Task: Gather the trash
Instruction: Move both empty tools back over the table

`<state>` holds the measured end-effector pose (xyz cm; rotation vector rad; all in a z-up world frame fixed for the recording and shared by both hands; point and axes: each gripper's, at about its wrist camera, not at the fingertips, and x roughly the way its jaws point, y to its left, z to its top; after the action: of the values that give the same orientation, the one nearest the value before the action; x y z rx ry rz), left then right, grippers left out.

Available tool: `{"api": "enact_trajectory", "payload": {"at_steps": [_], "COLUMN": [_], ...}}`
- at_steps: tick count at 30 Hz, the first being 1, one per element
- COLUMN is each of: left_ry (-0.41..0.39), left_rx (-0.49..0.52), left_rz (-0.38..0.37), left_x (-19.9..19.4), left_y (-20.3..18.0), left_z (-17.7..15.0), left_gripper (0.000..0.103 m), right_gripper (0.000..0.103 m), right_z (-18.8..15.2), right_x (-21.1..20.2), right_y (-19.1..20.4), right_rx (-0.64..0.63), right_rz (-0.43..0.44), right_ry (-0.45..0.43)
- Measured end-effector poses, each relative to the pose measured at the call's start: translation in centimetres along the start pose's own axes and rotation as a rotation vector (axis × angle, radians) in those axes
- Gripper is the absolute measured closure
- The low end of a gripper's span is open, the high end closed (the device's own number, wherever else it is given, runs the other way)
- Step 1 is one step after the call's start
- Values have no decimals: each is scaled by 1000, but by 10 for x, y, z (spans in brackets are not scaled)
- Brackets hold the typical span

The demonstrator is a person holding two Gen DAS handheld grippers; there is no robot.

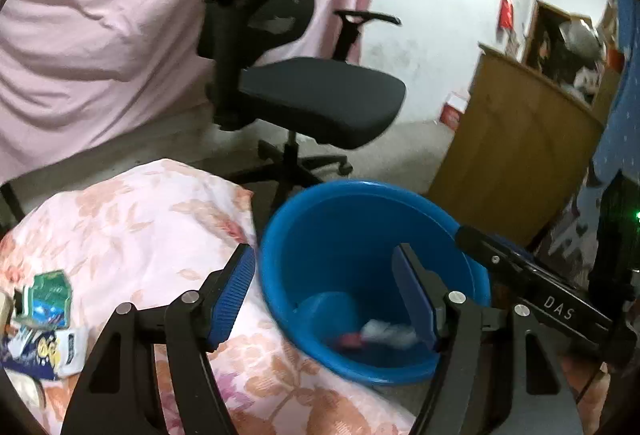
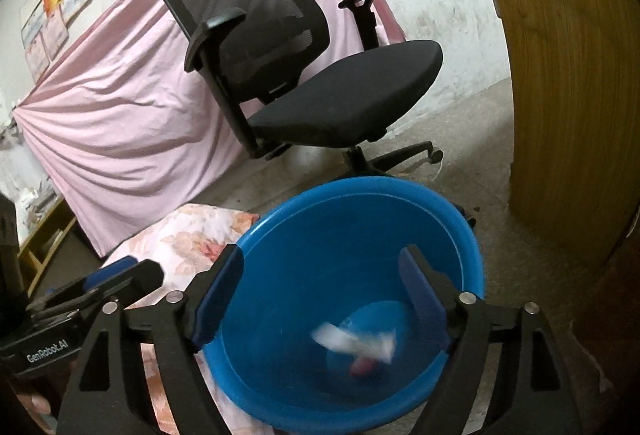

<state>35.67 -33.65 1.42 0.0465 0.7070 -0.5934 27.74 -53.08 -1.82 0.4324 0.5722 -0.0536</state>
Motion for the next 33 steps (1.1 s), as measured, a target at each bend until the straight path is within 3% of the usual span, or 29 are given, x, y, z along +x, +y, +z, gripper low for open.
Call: {"api": "enact_trajectory", "payload": {"at_steps": [5, 9, 10, 12, 16, 22, 33], "left_ry": [-85, -203, -234, -283, -392, -486, -571], "left_rx": [-78, -124, -132, -141, -156, -153, -178], "left_rz": [31, 84, 95, 123, 196, 311, 490], "left_x": [-31, -73, -83, -100, -142, -193, -259], "left_y": [19, 36, 41, 48, 65, 85, 128], "left_z": [-1, -4, -6, -10, -24, -45, -100], "left_gripper": [31, 19, 18, 2, 1, 1, 1], "right_gripper": [17, 0, 0, 0, 0, 0, 0], "right_z": [5, 7, 7, 6, 2, -12, -44], "right_x": [-13, -35, -41, -56, -76, -94, -100], "right_y": [16, 42, 49, 68, 101, 156, 229], "right_rx": [-39, -99, -114, -152, -200, -287, -392], "right_rz": [18, 65, 81, 108, 175, 253, 365], "right_ry": [-60, -150, -175, -234, -323, -411, -460]}}
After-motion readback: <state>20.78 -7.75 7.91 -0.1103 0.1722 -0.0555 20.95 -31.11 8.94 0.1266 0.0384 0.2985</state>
